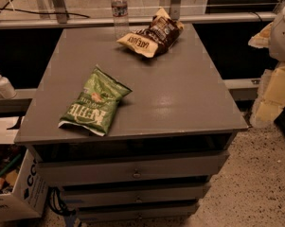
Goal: Move brown chip bag near green jalapeno chip bag
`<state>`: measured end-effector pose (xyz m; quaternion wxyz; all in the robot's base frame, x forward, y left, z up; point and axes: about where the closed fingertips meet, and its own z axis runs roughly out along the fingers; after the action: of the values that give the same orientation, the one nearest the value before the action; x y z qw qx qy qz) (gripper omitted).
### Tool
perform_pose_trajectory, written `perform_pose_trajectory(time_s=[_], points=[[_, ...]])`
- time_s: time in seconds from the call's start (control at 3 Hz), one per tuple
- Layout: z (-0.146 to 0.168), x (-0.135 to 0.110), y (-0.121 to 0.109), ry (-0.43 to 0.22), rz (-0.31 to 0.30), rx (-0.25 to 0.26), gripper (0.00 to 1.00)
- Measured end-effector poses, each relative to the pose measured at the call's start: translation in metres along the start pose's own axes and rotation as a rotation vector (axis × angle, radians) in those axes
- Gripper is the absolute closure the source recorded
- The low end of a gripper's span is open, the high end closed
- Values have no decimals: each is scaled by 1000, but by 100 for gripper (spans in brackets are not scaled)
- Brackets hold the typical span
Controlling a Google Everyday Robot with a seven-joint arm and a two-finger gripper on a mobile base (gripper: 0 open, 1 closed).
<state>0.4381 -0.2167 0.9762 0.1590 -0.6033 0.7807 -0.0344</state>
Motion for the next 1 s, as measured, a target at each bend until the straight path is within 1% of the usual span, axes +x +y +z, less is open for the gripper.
perform_pose_trajectory(time_s=[0.33,0.67,1.0], points=[[0,0,0,0,0,0,0],[6,-1,0,-37,5,-13,0],[34,-6,-13,-112,60,-21,0]])
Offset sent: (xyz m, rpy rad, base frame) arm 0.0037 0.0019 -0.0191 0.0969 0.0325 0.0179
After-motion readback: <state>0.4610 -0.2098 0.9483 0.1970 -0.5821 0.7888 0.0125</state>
